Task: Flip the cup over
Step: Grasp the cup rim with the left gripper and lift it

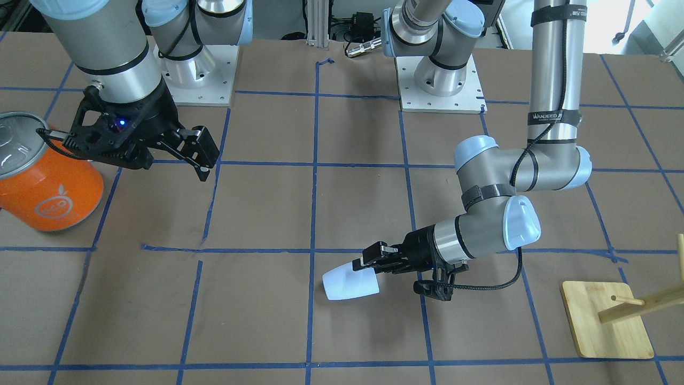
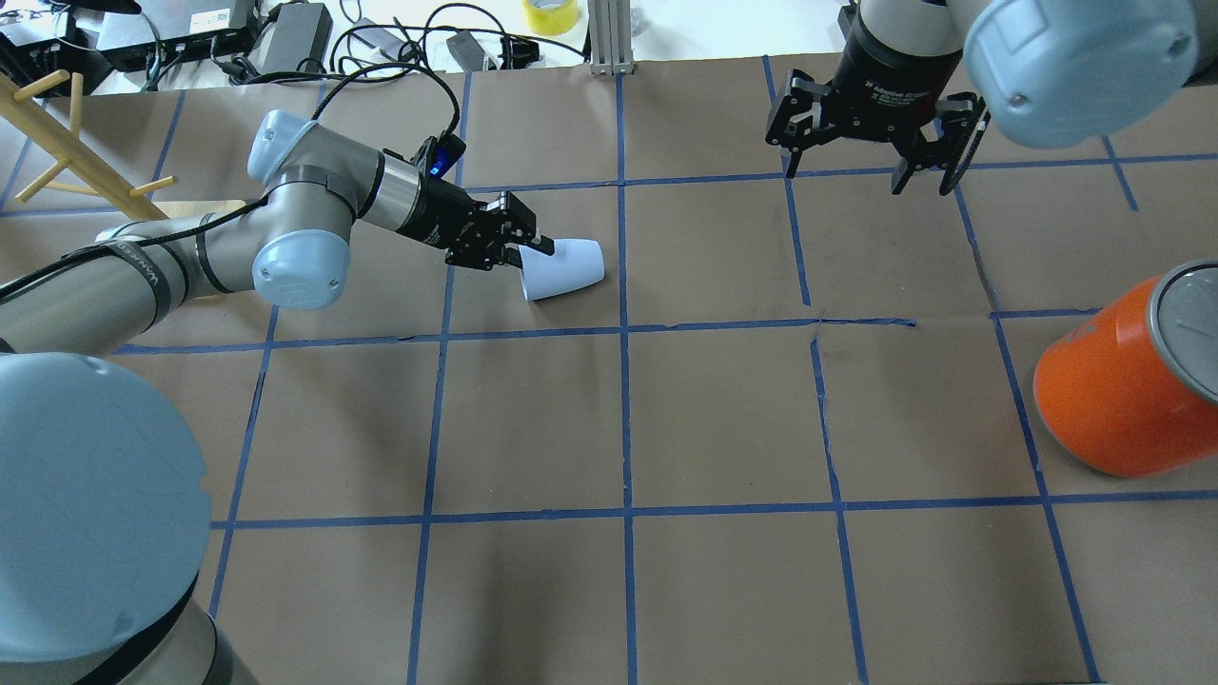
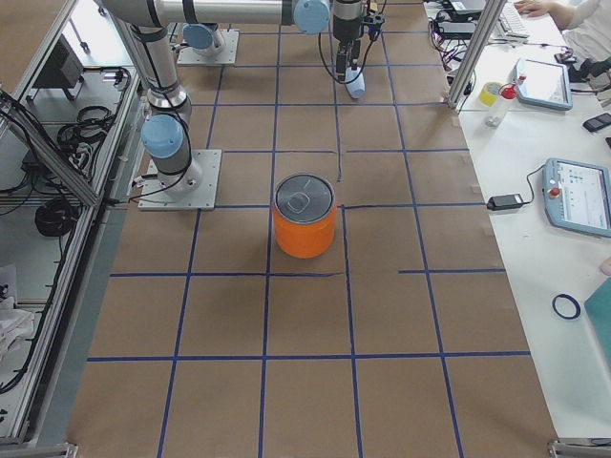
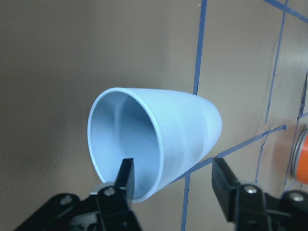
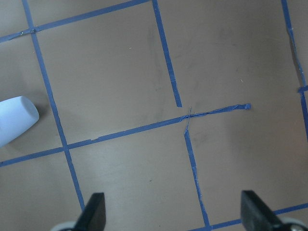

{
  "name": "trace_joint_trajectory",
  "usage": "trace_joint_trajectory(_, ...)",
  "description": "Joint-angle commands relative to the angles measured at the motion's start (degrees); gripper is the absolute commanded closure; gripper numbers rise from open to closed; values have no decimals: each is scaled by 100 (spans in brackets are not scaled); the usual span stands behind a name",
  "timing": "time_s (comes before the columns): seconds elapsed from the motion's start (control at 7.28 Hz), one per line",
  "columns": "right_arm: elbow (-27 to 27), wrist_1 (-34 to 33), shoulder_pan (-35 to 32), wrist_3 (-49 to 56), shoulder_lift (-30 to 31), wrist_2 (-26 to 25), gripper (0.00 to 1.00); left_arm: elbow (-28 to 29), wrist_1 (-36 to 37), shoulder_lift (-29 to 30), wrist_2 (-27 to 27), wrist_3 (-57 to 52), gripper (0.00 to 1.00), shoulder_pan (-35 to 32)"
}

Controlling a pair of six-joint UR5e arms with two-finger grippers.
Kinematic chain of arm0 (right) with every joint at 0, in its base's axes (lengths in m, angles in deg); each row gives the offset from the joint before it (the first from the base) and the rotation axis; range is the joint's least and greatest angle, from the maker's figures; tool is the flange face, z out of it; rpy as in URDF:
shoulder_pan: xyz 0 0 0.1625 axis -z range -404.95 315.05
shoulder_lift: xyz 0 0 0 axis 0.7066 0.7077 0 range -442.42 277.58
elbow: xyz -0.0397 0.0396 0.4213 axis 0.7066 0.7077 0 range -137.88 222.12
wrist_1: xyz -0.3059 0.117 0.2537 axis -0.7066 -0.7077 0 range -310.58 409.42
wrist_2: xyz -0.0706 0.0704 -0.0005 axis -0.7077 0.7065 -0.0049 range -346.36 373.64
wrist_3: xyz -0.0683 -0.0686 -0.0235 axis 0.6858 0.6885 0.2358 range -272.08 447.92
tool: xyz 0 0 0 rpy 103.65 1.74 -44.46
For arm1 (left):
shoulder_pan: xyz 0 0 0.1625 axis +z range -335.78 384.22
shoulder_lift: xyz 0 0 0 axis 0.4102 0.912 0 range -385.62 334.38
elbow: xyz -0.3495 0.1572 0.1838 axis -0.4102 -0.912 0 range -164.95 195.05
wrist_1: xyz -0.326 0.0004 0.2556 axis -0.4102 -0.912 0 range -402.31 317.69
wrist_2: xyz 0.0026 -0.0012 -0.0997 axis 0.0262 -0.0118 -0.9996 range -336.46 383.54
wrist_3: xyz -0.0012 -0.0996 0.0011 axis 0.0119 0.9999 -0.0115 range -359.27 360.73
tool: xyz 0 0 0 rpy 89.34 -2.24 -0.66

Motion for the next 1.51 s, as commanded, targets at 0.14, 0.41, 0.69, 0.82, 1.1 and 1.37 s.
trace_joint_trajectory(0.14,-3,-10,17,0,10,9,0,2,27,-60,-45,97,100,0)
trace_joint_trajectory(0.41,-3,-19,17,0,1,-61,0,62,350,-235,-19,761,100,-18)
trace_joint_trajectory(0.69,-3,-19,17,-61,1,-9,0,815,450,-507,409,1783,100,-9)
trace_joint_trajectory(0.82,-3,-45,17,-53,1,-35,0,941,423,-543,1282,1786,100,-61)
trace_joint_trajectory(1.1,-3,-45,17,-44,1,-35,0,960,449,-701,3171,1210,100,-158)
trace_joint_trajectory(1.37,-3,-45,17,-18,1,-17,0,1073,100,-580,4511,-194,100,-11)
